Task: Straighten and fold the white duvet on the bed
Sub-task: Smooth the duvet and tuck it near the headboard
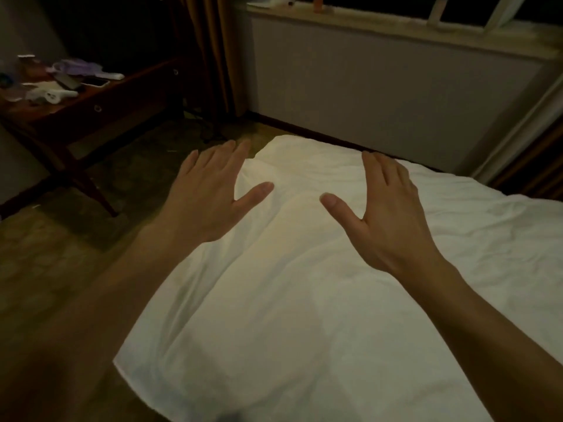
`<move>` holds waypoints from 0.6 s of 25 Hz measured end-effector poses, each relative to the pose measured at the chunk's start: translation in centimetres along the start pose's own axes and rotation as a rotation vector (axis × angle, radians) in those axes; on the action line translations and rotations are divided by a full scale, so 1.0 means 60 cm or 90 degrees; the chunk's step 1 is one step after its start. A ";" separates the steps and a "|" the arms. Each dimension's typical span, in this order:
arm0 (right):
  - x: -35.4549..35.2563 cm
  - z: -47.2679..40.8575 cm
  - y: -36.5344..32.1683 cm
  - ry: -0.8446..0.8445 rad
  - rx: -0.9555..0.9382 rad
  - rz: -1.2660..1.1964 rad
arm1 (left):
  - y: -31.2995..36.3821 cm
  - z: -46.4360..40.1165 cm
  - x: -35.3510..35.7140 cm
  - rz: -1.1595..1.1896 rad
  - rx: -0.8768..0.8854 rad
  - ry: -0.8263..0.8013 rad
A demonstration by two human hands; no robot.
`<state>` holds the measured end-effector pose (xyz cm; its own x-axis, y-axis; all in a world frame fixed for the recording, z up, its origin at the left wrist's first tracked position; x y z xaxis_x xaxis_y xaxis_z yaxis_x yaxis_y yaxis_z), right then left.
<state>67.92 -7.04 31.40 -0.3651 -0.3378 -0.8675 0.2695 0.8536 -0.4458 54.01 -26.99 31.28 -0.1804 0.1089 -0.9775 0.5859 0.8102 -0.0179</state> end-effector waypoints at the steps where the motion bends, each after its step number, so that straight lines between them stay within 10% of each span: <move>1: 0.025 -0.028 -0.025 0.011 0.020 0.010 | -0.041 -0.030 0.013 0.007 0.026 -0.008; 15: 0.187 -0.284 -0.131 0.017 0.210 0.114 | -0.239 -0.312 0.116 0.024 0.216 -0.059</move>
<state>46.52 -10.77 28.92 -0.3075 -0.1803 -0.9343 0.6027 0.7229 -0.3379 29.58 -27.07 28.64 -0.0906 0.0702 -0.9934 0.8227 0.5674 -0.0350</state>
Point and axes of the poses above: each hand's wrist, its own z-axis away from the middle knuckle, its own x-axis out of the palm, y = z × x, the point moved 6 cm from there along -z, towards the middle knuckle, and after that the axes turned 6 degrees about -z, right-handed, at the moved point
